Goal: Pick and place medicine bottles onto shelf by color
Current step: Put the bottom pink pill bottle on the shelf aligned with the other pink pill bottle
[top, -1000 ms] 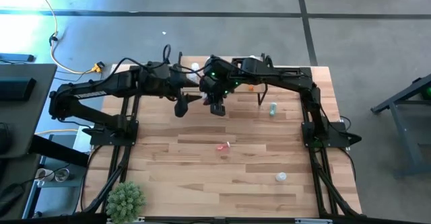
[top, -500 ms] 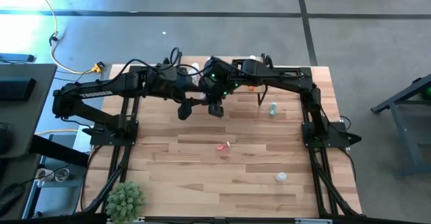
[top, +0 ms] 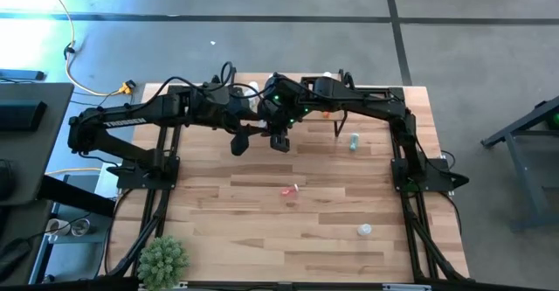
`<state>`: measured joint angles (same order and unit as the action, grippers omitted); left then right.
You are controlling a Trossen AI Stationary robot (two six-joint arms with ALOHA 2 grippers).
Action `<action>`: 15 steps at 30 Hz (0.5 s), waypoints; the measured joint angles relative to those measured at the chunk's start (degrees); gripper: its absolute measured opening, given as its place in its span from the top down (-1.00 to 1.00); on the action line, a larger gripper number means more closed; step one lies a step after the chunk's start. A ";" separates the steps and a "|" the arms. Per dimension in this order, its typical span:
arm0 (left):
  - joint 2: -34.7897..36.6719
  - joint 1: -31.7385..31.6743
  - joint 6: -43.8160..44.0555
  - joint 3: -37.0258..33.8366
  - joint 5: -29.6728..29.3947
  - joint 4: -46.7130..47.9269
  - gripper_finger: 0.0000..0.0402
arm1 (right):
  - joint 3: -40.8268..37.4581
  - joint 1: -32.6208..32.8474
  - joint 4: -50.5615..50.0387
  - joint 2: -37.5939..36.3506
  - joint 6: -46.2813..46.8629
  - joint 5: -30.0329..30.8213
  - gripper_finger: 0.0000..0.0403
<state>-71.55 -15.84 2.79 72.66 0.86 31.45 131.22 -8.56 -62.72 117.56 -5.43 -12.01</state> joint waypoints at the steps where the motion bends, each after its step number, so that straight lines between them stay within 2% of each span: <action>1: 0.00 0.00 -0.34 0.00 0.02 0.01 0.28 | 0.00 0.00 0.00 0.00 0.04 0.02 0.63; 8: 0.00 -0.01 -0.99 0.00 1.21 0.01 0.48 | 0.02 0.00 -0.01 -0.02 0.11 -0.04 0.63; 15: 0.02 0.17 -0.90 0.00 1.85 0.08 0.44 | 0.04 0.00 -0.02 -0.02 -0.27 -0.04 0.62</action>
<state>-71.53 -15.66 1.89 72.66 2.72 31.53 131.26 -8.56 -62.74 117.54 -5.70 -12.05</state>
